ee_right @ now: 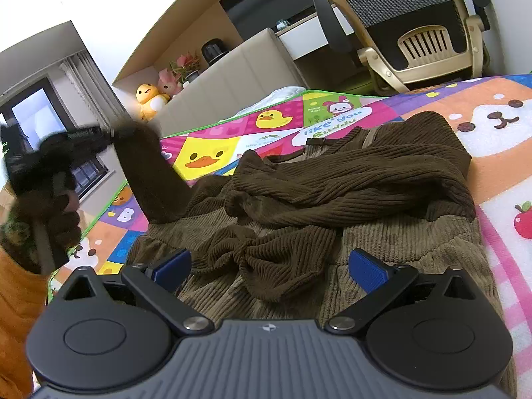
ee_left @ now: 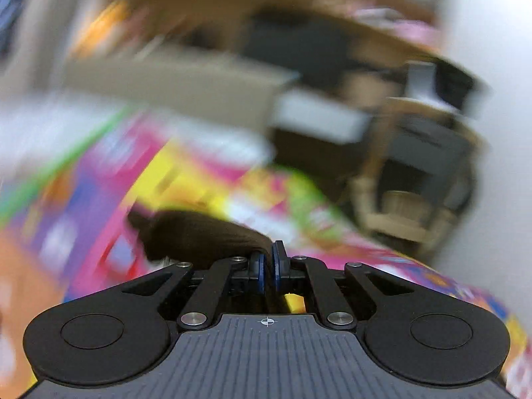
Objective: Fold clothes
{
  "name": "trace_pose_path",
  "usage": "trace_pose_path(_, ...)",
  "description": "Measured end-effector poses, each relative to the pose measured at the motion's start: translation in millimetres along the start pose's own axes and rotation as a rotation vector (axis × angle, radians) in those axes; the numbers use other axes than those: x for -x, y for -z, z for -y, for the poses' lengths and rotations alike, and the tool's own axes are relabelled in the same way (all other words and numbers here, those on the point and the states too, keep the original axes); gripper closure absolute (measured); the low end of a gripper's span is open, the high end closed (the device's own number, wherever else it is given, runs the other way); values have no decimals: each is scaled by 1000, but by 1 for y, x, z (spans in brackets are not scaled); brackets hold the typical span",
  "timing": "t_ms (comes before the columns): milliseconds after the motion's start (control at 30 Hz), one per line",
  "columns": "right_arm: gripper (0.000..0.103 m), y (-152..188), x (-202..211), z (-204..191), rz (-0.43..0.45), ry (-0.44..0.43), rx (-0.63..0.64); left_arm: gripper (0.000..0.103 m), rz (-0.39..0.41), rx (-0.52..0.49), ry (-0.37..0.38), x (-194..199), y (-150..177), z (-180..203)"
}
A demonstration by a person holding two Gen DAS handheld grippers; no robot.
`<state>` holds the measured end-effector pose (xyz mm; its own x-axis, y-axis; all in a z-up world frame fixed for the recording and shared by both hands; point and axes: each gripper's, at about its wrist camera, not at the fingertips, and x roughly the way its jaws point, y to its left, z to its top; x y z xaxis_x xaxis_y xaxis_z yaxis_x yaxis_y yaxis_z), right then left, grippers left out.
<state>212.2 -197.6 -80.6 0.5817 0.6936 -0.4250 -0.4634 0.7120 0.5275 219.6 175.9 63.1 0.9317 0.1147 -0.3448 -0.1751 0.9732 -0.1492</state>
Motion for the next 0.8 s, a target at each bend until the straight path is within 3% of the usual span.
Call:
trace_pose_path(33, 1, 0, 0, 0, 0, 1, 0, 97, 35, -100, 52, 7, -2, 24)
trace_pose_path(100, 1, 0, 0, 0, 0, 2, -1, 95, -11, -263, 187, 11, 15, 63)
trace_pose_path(133, 1, 0, 0, 0, 1, 3, -1, 89, -35, -344, 254, 13, 23, 82)
trace_pose_path(167, 1, 0, 0, 0, 1, 3, -2, 87, -85, -376, 299, 12, 34, 91)
trace_pose_path(200, 1, 0, 1, -1, 6, 7, 2, 79, -135, -407, 343, 10, 45, 100)
trace_pose_path(233, 1, -1, 2, -2, 12, 12, 8, 65, -180, -441, 361, 6, 58, 105)
trace_pose_path(300, 1, -1, 5, -4, 26, 21, 18, 47, -222, -516, 355, 1, 79, 111)
trace_pose_path(367, 1, -10, 8, -12, 48, 47, 74, 43, -243, -574, 343, -1, 88, 116)
trace_pose_path(433, 5, -22, 9, -21, 61, 71, 129, 25, -263, -611, 337, -4, 92, 118)
trace_pose_path(567, 29, -55, -22, -24, 4, 110, 171, 13, -235, -626, 331, 11, 92, 111)
trace_pose_path(700, 34, -69, -81, -11, -99, 158, 149, 10, -198, -647, 315, 4, 92, 117)
trace_pose_path(767, 66, -69, -96, -10, -127, 165, 146, 10, -191, -658, 321, 1, 93, 122)
trace_pose_path(800, 73, -71, -97, -12, -128, 159, 145, 10, -190, -665, 322, 0, 94, 124)
